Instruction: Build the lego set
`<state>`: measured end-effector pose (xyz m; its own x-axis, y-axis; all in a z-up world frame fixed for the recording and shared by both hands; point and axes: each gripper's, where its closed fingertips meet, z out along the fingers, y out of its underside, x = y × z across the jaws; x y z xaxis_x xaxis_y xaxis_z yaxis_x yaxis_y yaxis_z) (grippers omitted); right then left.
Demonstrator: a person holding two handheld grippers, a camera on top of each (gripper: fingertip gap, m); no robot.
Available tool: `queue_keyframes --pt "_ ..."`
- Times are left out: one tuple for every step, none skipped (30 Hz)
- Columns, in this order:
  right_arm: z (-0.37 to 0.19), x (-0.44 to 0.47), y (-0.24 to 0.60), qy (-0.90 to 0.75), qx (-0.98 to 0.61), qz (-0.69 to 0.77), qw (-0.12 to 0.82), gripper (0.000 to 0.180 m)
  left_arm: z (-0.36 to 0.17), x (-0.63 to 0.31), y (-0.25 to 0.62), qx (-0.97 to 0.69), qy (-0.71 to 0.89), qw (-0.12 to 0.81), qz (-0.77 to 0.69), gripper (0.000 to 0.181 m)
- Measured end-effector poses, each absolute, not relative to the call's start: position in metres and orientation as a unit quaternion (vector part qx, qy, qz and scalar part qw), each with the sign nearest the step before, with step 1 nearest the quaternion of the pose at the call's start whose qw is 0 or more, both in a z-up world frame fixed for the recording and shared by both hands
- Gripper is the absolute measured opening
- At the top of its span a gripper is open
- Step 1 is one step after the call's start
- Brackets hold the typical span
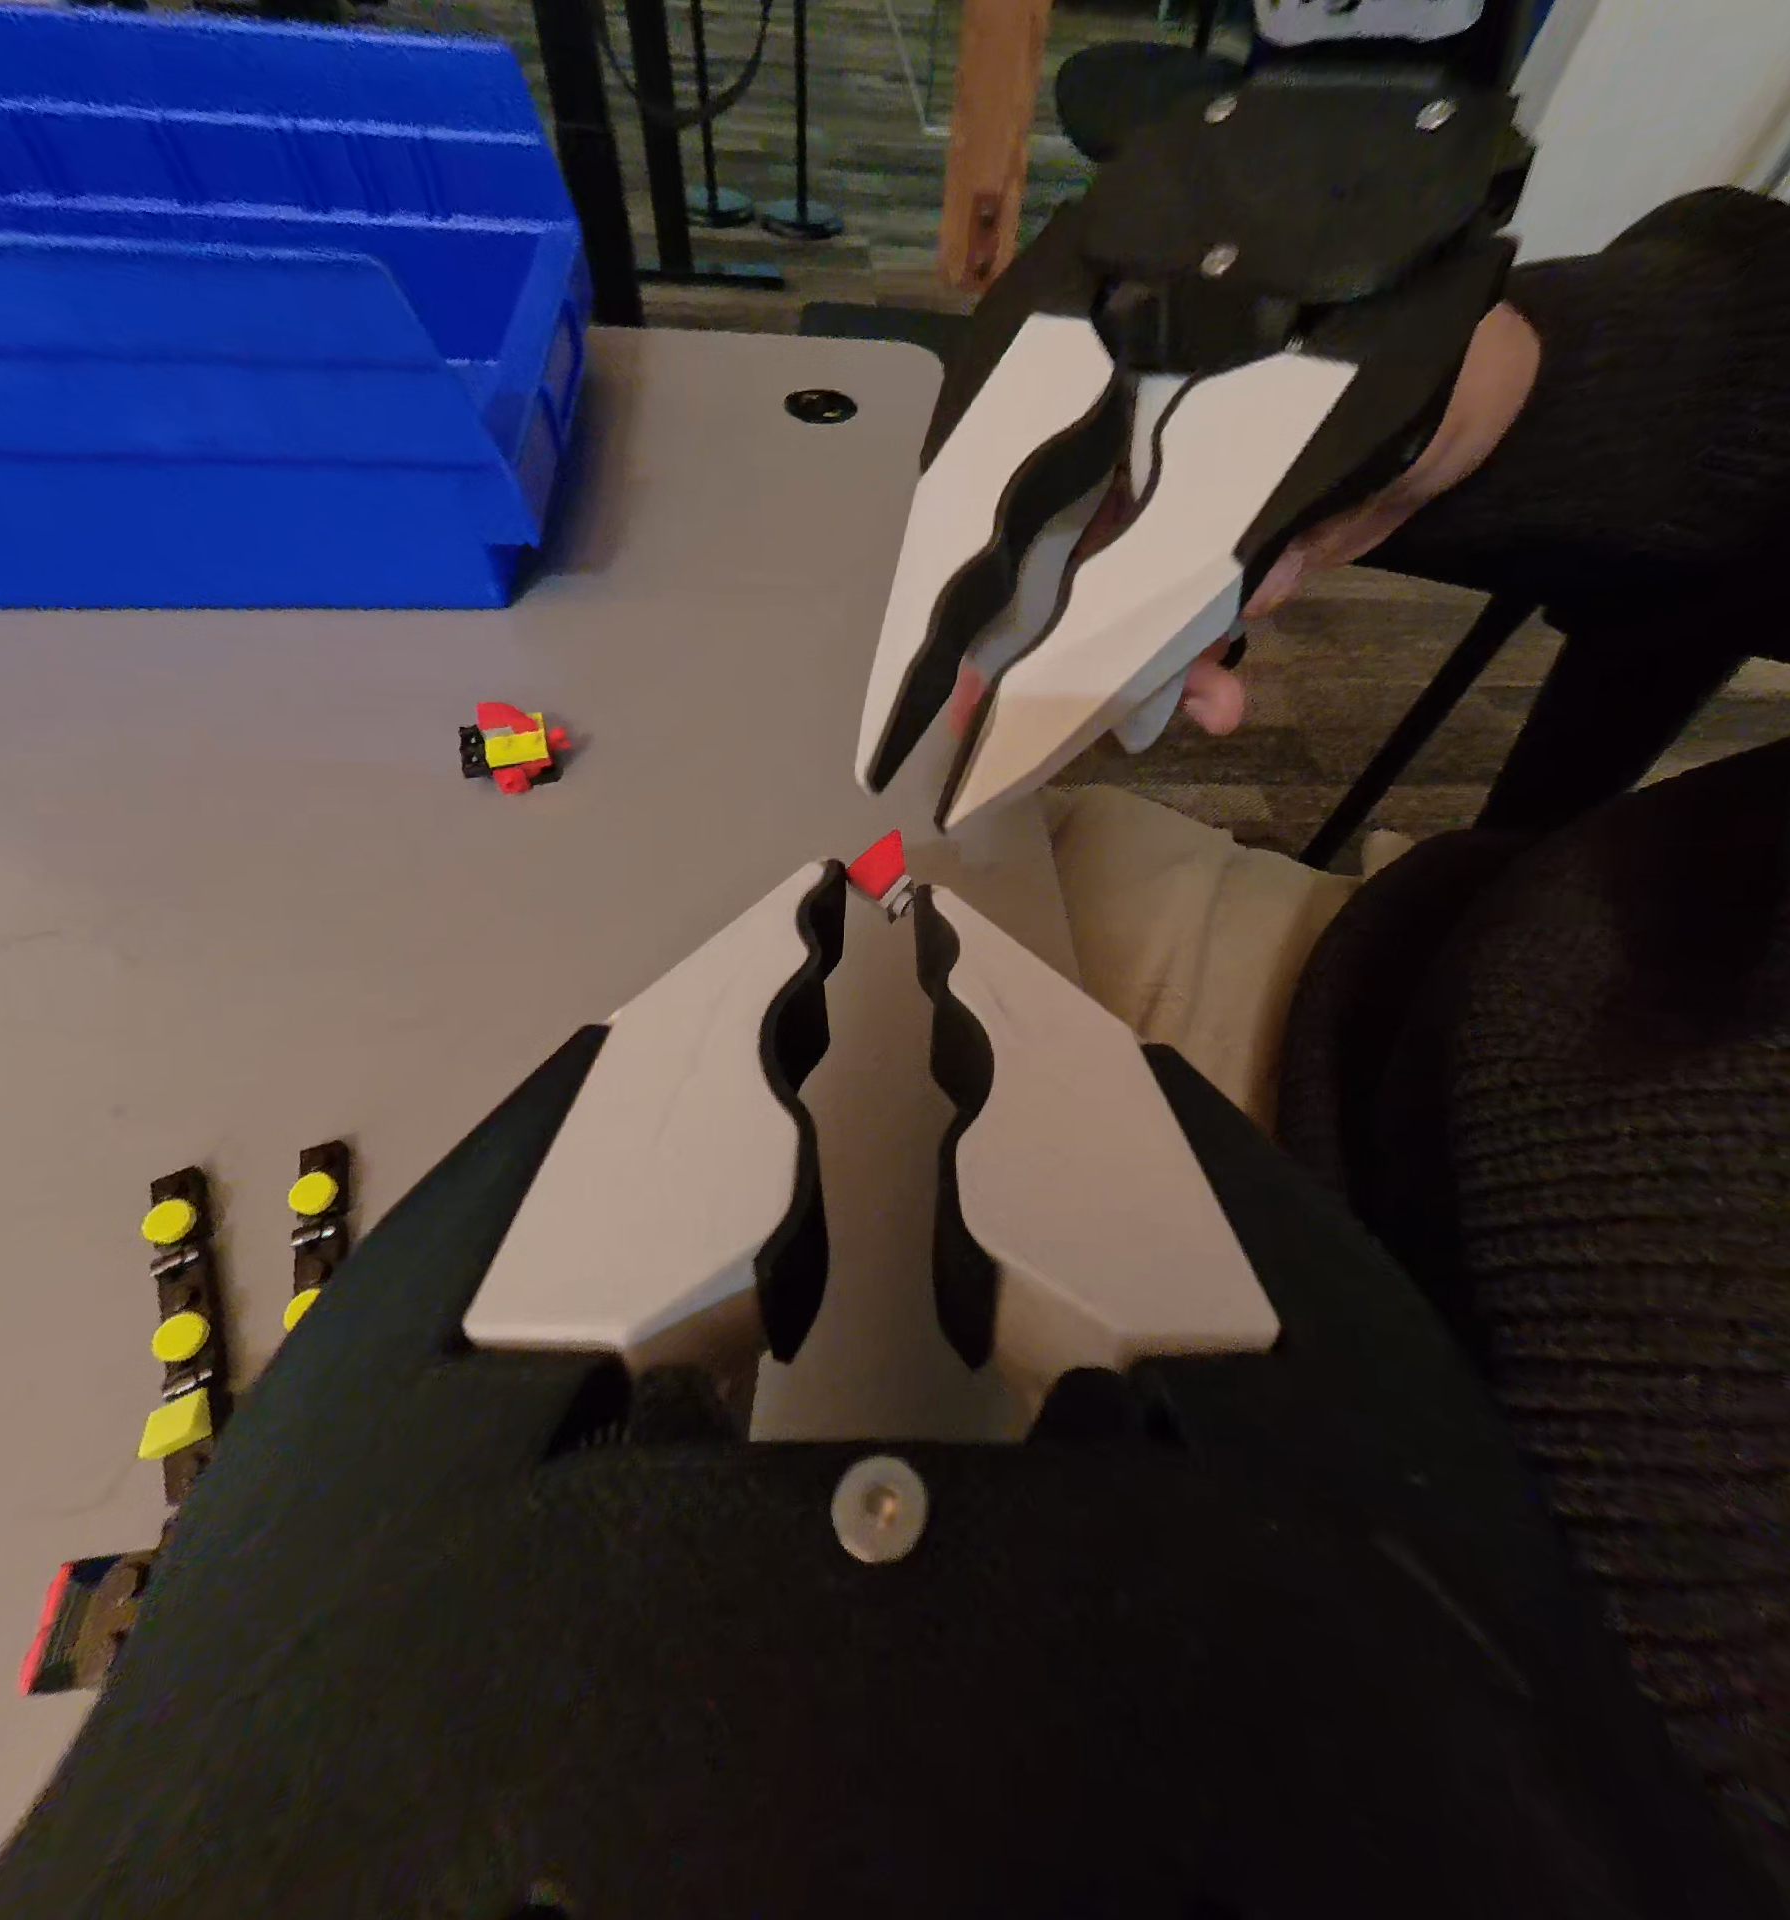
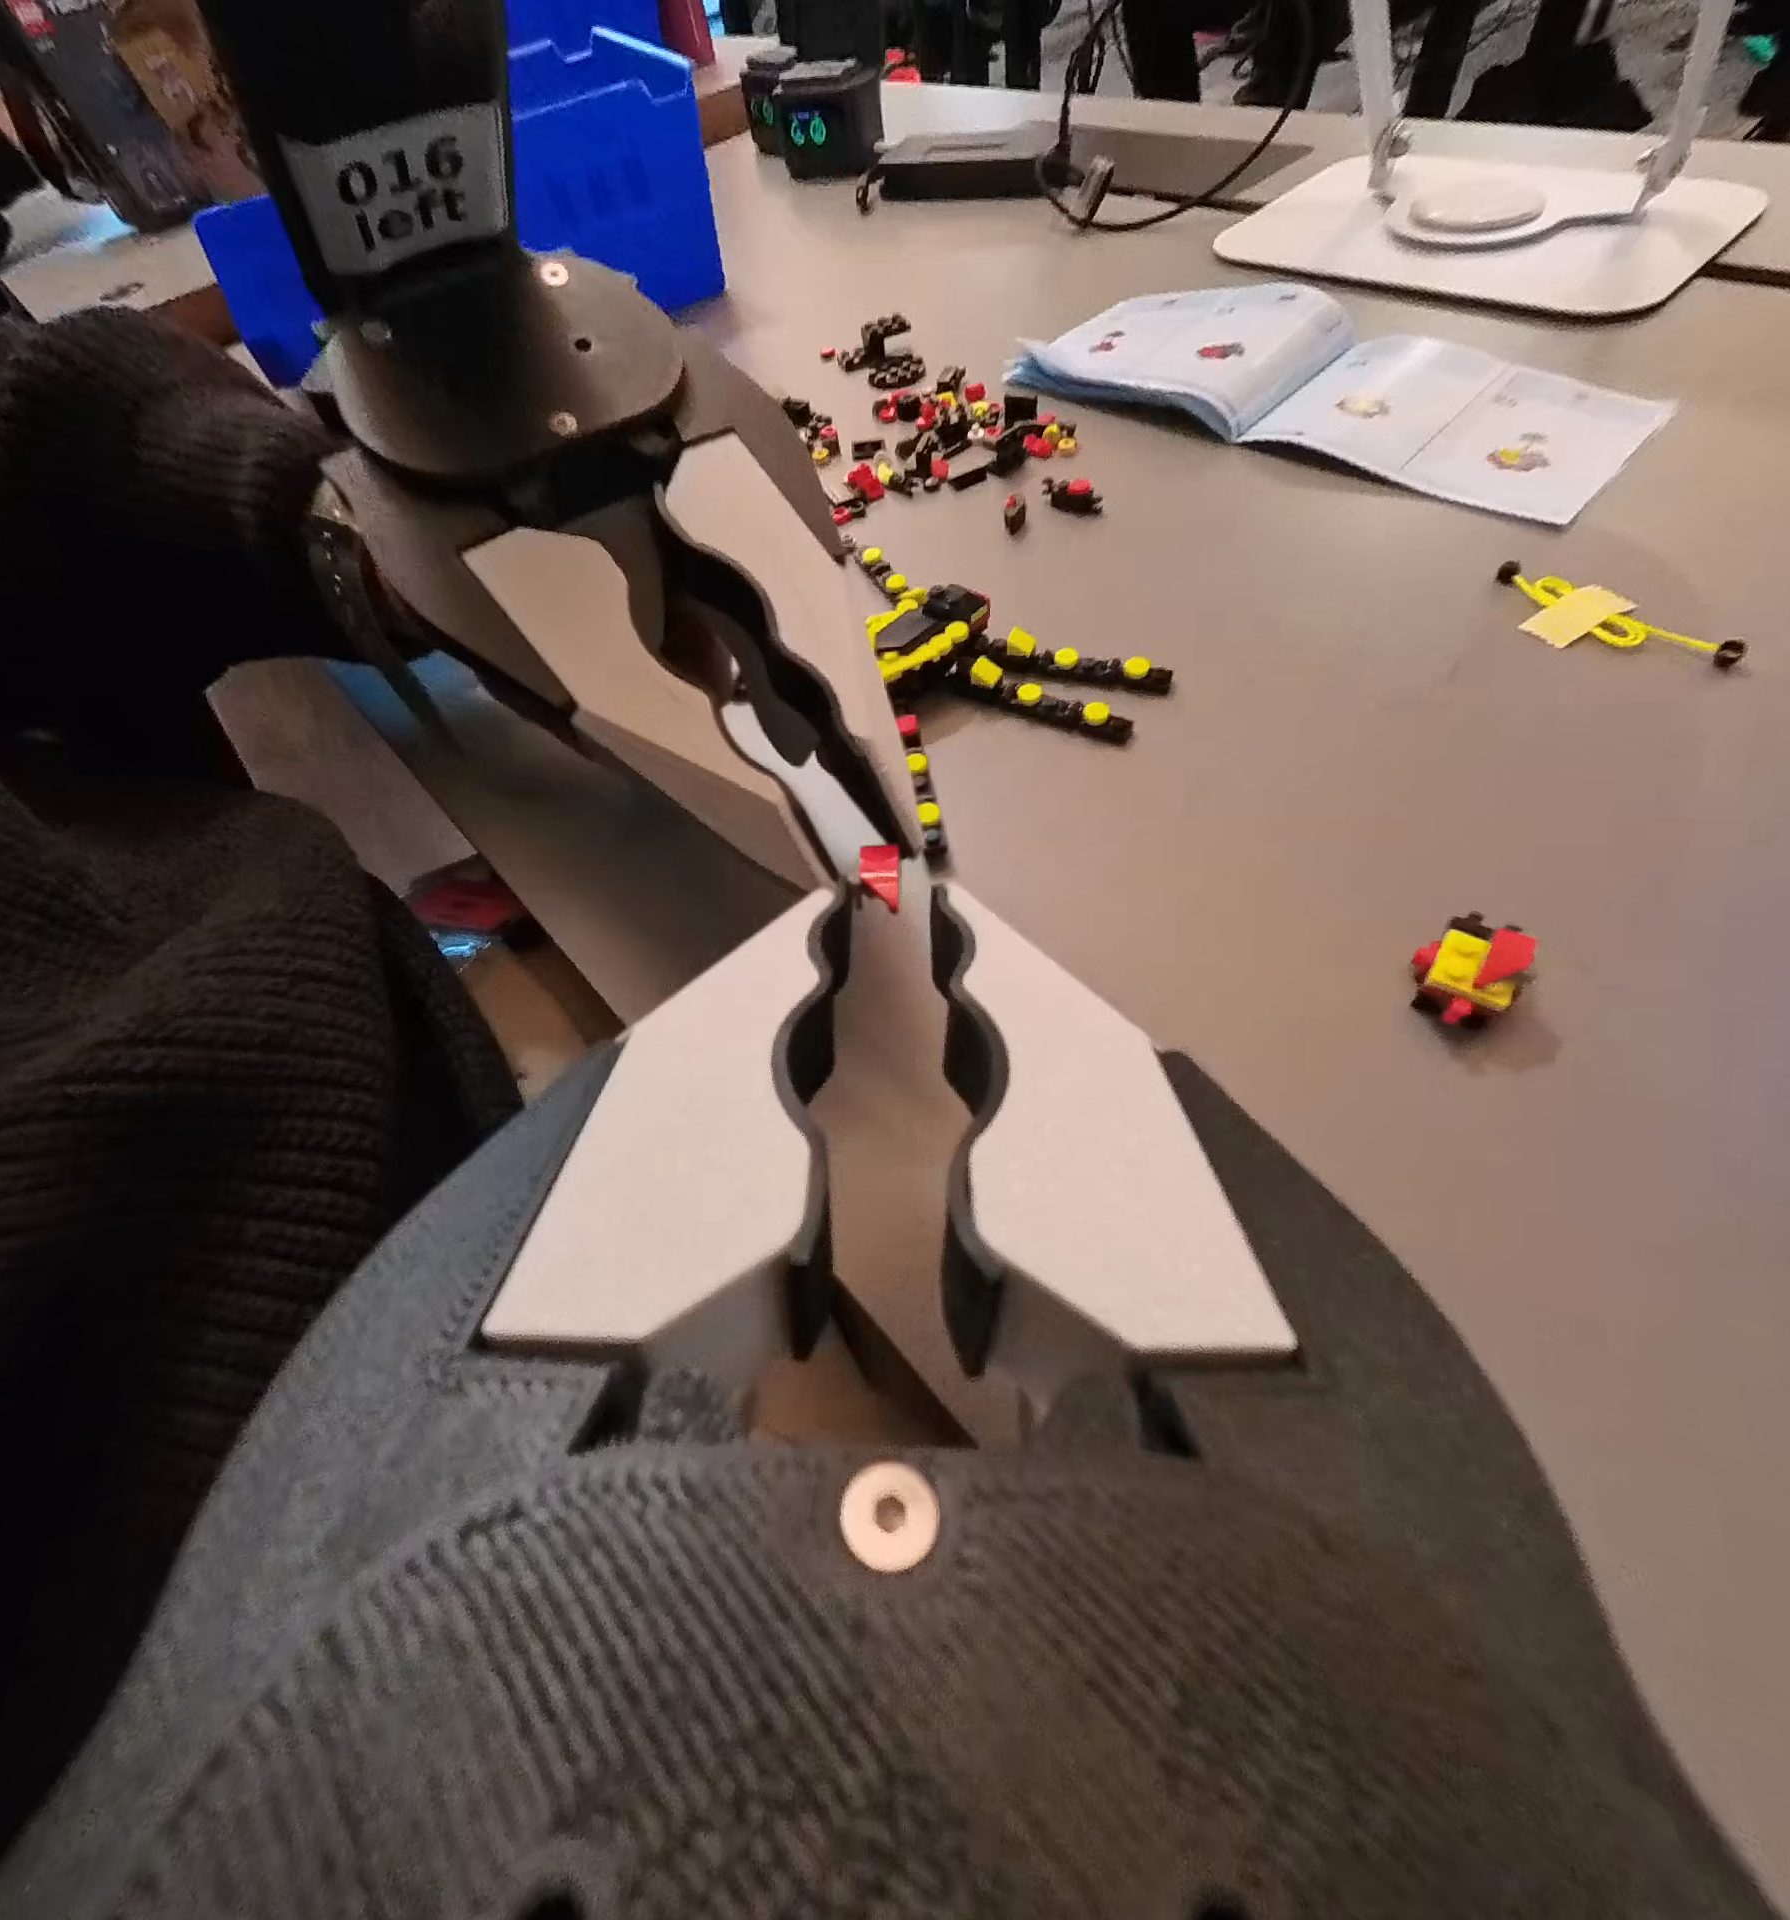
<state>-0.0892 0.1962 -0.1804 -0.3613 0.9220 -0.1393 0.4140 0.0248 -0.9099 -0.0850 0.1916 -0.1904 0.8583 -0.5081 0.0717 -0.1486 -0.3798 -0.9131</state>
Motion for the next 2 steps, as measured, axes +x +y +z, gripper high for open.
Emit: queue_keyframes --pt "-0.182 -0.0887 0.1946 -0.669 -0.501 0.485 0.256 0.013 -0.1889 -0.0829 0.1909 -0.809 0.206 0.521 -0.178 0.01" --pt "-0.1833 -0.0881 0.1932 -0.669 -0.503 0.486 0.251 0.013 -0.1878 -0.0809 0.1901 -0.806 0.21 0.522 -0.182 0.01"
